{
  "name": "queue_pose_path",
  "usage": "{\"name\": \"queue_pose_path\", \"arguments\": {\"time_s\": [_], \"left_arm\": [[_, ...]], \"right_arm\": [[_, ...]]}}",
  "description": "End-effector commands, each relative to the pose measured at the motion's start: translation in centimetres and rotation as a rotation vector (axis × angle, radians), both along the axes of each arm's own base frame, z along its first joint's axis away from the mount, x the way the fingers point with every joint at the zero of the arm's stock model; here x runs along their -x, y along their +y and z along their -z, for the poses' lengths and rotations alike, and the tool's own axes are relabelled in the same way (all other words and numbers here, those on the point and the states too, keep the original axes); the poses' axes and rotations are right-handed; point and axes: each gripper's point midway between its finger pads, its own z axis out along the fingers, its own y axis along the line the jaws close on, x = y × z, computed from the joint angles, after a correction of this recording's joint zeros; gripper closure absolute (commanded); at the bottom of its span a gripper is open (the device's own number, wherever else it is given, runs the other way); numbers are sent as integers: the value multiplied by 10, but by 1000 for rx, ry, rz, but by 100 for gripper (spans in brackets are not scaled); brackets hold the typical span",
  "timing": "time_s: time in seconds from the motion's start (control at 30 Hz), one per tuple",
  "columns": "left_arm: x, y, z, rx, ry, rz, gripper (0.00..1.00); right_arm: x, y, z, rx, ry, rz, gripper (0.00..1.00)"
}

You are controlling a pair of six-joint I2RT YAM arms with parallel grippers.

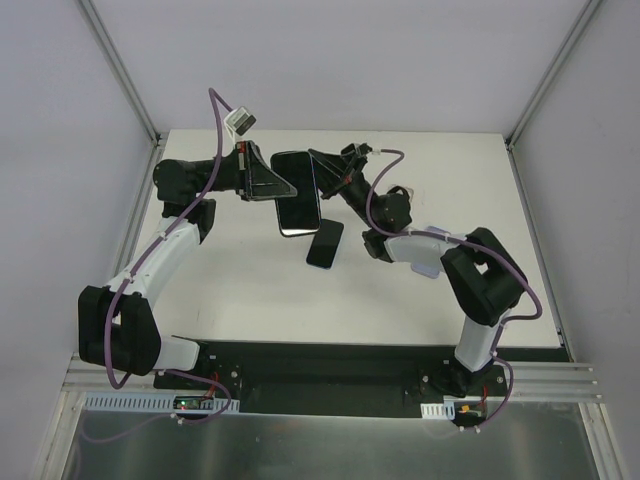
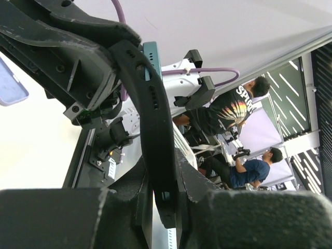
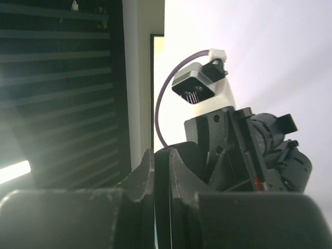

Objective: Take the phone out of the phone case
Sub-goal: Remove the phone case from the phone.

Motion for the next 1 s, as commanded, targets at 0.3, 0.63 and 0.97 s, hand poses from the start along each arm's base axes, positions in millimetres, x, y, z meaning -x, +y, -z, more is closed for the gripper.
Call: {"name": "queue_pose_path", "arguments": {"time_s": [0.3,0.63,0.97], "left_arm": [[88,10,-65,172,-737,41,100],[48,8,-42,147,-577,-12,100],[27,8,-34,149,-500,-42,100]], "right_arm": [[-9,37,131,238,212,-53,99],[11,42,141,355,80,-93,99],[38,44,199,700,17,-112,89]]}}
